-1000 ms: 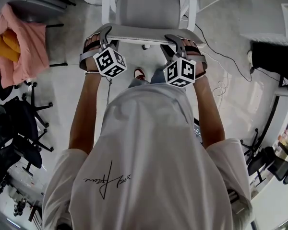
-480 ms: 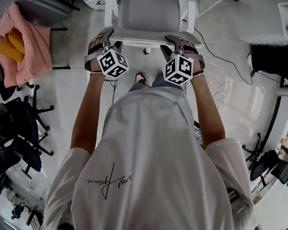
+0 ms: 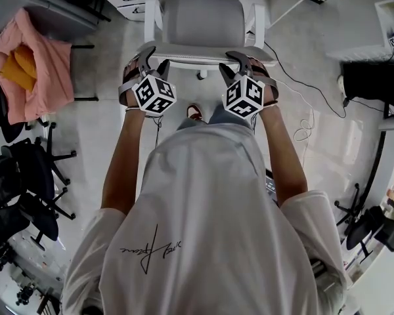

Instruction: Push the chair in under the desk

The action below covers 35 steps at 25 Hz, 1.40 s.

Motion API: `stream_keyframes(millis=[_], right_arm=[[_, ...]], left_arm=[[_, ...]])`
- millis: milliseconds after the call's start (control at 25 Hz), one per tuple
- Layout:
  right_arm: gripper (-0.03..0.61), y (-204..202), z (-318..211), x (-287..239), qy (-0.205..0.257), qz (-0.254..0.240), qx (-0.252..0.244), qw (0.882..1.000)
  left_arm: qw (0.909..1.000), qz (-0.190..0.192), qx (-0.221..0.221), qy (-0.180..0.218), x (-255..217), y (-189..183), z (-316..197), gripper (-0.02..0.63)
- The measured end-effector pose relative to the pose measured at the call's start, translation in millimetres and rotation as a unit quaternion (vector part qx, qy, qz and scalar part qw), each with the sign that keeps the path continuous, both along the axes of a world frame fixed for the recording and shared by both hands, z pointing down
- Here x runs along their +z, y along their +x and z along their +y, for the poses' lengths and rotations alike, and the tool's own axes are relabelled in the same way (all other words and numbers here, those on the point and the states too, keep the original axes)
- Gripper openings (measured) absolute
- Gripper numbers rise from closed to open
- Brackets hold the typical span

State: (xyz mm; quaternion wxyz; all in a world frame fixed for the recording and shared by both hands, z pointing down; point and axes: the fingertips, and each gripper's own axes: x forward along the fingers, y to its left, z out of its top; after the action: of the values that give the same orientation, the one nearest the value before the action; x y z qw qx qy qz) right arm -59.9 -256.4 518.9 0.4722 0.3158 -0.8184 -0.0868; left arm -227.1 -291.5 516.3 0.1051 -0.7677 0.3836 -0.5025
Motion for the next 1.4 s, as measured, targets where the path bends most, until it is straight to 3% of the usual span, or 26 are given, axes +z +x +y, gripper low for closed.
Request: stream_keyframes(millis=[160,320,480,680,880,1120,1280,1400], right_arm=[[0.161,-1,2,-9,-0.001,-0.027,0.02,0.999],[0.143,-6,6,-29,-0.017,-0.098,0.063,0.993],[0.135,-12,10,-41,-0.024,-0.129,0.078,0.988],[0.109,-12,12,-64,-0.046,-0.222,0.109,0.968],[0.075,1,18,-82,-0.047,-0.259,0.13,0.956],[0.046,10,37,-101,-0.056,-0.293,0.13,0.946],[0.028,11,50,-114,-0.067,-0.316,0.124,0.938],[0.028,12,59,-119,-0.067,-0.317,0.117,0.939]], left_arm=[[0.9987,0.045,-0.022,0.002,-9,0,8,0.229],[0.9942,0.098,-0.043,-0.006,-21,6,12,0.216],[0.9915,0.122,-0.043,-0.013,-29,11,23,0.213],[0.9794,0.192,-0.059,-0.02,-52,19,30,0.204],[0.9735,0.218,-0.063,-0.03,-62,25,42,0.145],[0.9544,0.291,-0.061,-0.029,-81,42,60,0.018],[0.9416,0.329,-0.055,-0.044,-92,49,67,0.005],[0.9287,0.357,-0.062,-0.08,-96,52,76,0.005]])
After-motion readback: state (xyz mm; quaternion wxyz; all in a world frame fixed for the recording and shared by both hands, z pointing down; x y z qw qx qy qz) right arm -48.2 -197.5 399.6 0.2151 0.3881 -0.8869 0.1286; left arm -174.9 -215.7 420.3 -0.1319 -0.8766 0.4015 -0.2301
